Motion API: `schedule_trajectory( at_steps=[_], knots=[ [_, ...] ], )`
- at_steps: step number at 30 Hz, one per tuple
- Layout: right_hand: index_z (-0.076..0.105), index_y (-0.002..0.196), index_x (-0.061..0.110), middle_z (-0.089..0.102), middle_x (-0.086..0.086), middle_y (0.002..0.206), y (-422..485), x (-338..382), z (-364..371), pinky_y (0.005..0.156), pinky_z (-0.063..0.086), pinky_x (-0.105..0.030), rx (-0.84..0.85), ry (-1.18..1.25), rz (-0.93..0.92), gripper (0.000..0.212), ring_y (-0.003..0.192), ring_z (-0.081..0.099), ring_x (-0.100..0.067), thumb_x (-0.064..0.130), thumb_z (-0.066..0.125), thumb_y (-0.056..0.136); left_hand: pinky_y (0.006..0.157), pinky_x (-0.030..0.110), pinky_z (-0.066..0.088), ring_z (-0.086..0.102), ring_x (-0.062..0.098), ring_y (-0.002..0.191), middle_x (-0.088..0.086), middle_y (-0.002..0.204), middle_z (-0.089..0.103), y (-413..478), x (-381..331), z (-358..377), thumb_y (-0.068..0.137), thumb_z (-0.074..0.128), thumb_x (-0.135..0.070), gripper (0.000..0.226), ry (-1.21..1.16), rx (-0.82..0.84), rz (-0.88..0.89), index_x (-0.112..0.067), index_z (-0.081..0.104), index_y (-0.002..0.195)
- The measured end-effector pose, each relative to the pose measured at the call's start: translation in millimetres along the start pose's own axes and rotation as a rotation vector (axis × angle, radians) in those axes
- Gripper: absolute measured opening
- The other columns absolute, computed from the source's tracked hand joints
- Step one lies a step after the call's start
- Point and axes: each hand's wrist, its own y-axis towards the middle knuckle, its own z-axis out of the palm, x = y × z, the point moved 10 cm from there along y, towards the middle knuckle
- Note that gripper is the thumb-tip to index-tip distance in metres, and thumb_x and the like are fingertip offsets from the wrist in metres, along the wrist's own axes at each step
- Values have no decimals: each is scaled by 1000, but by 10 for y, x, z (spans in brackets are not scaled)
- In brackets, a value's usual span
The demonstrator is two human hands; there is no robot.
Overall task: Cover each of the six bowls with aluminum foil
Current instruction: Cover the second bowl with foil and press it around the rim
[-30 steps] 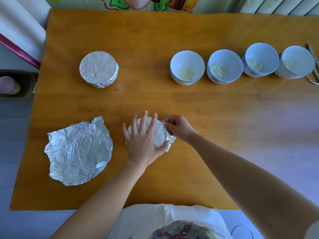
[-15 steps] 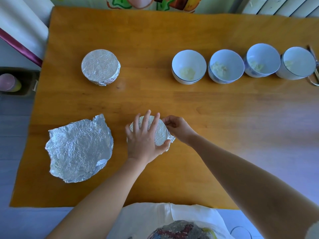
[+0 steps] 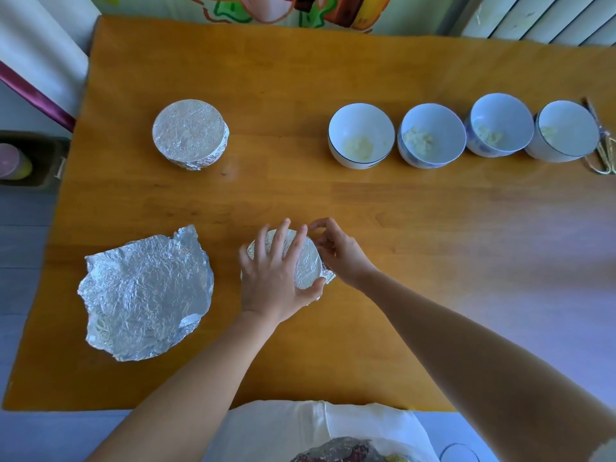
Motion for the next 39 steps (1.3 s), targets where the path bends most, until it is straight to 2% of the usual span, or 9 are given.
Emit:
schedule_trajectory(
  at_steps=[6,9,12,16,21,28,32,36,39],
  knots=[
    [61,86,16,53,15,71,-32,48,-39,58,40,-27,-106,-137,-82,15,56,48,-1,2,55,88,99,56,32,34,34,140,3,159,33,-4,2,9,81,34,-78,87,-4,0,1,-30,34,153],
    [62,85,14,53,6,85,-32,86,-71,57,44,-33,-154,-223,-119,8,61,44,-9,7,60,87,99,56,32,34,34,140,3,159,33,1,0,11,81,34,-79,87,-5,0,3,-30,34,154],
    [62,88,15,52,5,87,-25,168,-70,54,39,-30,-148,-345,-143,3,65,46,-16,13,60,90,99,56,33,35,34,140,3,159,33,2,3,10,81,33,-79,87,-1,0,-1,-30,33,154],
    [62,94,12,57,-1,90,-1,268,-44,52,46,-36,-95,-492,-212,7,66,54,-25,8,59,88,99,56,33,35,34,139,3,159,34,0,2,7,81,33,-79,88,0,-4,0,-30,34,153],
    [57,75,11,59,-1,72,22,402,-51,39,36,-27,-151,-605,-335,13,48,51,-29,-1,63,73,98,56,33,36,35,138,4,157,36,2,-21,-12,79,34,-77,87,0,-10,11,-28,37,152],
    [71,71,11,61,6,70,39,177,-112,52,45,-32,-196,-280,-181,18,57,57,-22,-4,62,73,97,56,34,36,35,138,3,157,36,4,-6,-6,79,36,-78,88,-10,-11,-10,-29,36,152],
    [77,98,12,63,3,97,-66,48,-84,65,46,-27,-62,-110,-123,32,70,58,-15,-5,56,81,97,57,34,35,34,139,3,158,35,3,25,8,80,33,-80,89,-23,-4,-49,-29,35,153],
    [72,115,15,59,6,114,-234,-22,51,83,45,-20,57,154,91,45,95,58,-10,22,43,81,97,58,33,35,34,139,4,158,34,2,30,19,79,32,-82,92,-21,12,-64,-28,34,154],
    [69,119,24,69,7,113,-346,-68,144,92,47,-25,71,320,162,38,104,62,-10,35,49,88,97,58,33,35,35,139,4,158,35,-2,34,25,78,32,-82,93,-29,16,-82,-28,34,153]
  ],
)
